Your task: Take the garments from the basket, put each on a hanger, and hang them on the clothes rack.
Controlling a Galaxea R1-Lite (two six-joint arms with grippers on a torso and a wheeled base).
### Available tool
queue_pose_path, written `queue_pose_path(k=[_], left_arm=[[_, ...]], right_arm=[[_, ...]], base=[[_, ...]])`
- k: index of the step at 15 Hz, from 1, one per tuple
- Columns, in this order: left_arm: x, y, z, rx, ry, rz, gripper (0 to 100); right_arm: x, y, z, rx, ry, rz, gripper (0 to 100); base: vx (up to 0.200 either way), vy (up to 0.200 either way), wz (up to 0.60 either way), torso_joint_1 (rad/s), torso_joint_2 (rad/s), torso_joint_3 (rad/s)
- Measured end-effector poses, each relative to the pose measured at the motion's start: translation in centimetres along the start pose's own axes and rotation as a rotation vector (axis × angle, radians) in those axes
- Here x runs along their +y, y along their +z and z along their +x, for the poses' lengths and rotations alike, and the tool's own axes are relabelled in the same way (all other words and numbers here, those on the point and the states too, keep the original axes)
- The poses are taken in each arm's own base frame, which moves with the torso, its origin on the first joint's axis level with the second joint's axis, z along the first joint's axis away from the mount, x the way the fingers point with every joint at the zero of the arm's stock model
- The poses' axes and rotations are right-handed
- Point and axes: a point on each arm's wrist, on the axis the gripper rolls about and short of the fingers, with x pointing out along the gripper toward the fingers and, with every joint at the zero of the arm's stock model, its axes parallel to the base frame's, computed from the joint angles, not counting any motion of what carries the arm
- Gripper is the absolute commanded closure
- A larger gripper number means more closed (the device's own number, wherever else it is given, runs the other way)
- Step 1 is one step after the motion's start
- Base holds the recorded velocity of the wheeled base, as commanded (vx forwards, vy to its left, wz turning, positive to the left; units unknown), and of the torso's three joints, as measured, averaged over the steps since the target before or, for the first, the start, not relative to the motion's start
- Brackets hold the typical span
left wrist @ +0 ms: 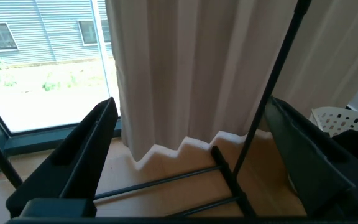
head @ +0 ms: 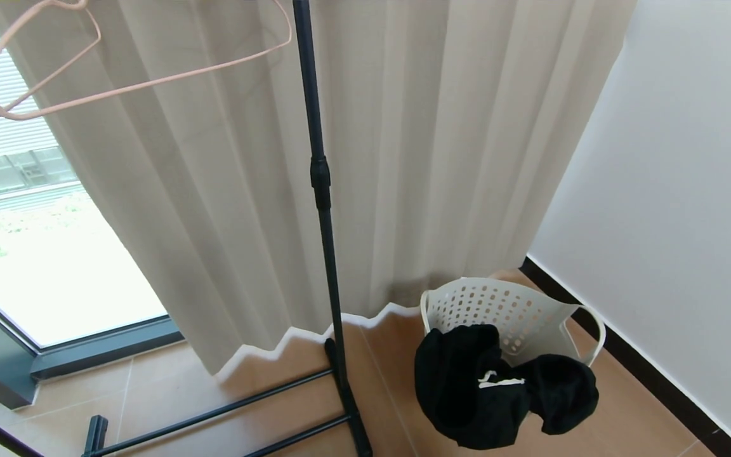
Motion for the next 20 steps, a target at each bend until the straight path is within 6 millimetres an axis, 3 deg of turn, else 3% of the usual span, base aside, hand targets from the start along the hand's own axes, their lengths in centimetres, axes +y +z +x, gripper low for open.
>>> queue_pose_path(k=[20], left_arm=[[0.00,0.00,0.00,0.000,0.000,0.000,0]], right_arm=[[0.00,0.02,0.00,-0.002,-0.002,0.003,0]], base=[[0.000,0.000,0.00,0.003,0.00,-0.194]])
